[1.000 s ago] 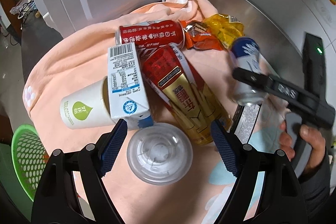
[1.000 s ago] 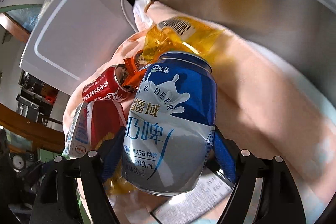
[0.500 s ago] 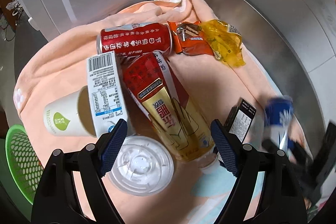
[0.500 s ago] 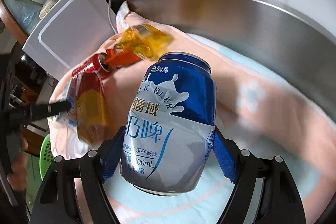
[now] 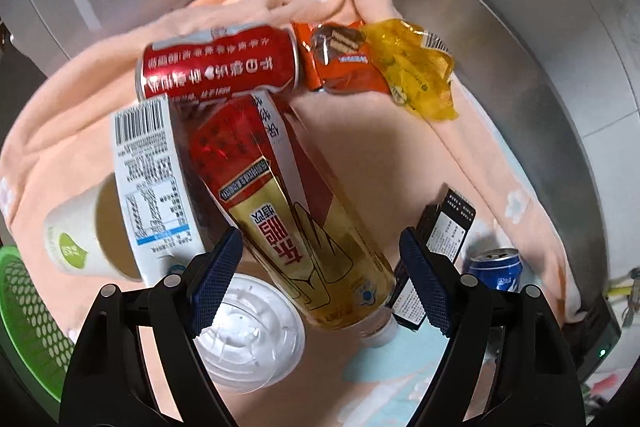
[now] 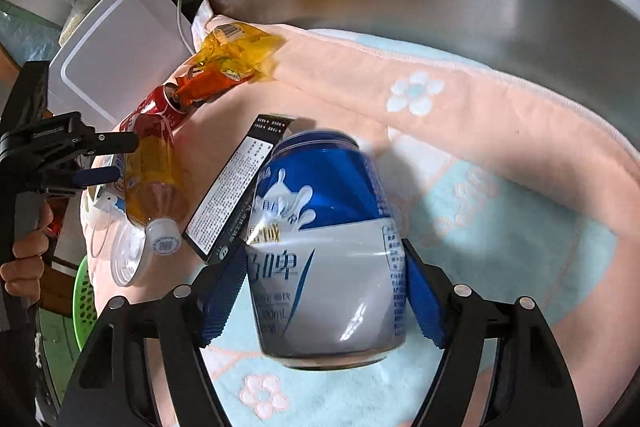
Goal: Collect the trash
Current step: 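Grasp the red-and-gold drink bottle with the left gripper while the right gripper holds the can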
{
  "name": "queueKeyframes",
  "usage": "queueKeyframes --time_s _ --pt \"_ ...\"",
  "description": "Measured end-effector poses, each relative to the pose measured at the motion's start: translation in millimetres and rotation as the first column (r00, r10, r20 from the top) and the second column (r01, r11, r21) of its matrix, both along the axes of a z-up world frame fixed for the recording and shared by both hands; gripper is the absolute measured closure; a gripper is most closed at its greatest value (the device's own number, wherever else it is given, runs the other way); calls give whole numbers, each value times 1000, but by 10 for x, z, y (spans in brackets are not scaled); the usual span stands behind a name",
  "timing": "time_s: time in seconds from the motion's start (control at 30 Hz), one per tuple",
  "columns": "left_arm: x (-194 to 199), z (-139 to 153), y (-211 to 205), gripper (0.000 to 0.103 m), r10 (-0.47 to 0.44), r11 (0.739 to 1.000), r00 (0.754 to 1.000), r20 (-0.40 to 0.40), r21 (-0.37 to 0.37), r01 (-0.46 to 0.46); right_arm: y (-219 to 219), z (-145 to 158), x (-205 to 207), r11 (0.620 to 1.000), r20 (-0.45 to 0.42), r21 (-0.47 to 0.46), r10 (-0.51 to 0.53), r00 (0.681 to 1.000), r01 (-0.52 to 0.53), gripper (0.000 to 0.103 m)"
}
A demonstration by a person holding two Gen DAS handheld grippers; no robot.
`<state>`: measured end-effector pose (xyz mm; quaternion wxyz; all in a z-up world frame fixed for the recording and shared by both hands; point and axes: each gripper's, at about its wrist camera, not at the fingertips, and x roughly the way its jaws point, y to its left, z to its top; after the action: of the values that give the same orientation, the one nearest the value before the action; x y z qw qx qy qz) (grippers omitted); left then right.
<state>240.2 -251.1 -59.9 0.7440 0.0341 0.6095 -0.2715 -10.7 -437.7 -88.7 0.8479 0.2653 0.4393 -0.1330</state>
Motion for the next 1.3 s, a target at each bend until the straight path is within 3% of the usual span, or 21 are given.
queueKeyframes --time_s 0.6,0.8,1.03,1.3 --pt "76 -77 -165 26 -1 999 1000 31 49 0 4 79 -65 1000 15 -19 5 1000 -5 31" --pt "-2 -9 -313 32 -90 995 996 23 -31 91 -28 93 -99 1000 19 -15 -2 1000 2 31" --pt "39 -146 -278 31 -63 997 998 19 39 62 -73 111 -131 1000 24 -2 -6 1000 6 31" --pt "10 -219 -365 30 -75 996 997 22 46 74 -25 50 -4 999 -18 -2 44 999 -44 30"
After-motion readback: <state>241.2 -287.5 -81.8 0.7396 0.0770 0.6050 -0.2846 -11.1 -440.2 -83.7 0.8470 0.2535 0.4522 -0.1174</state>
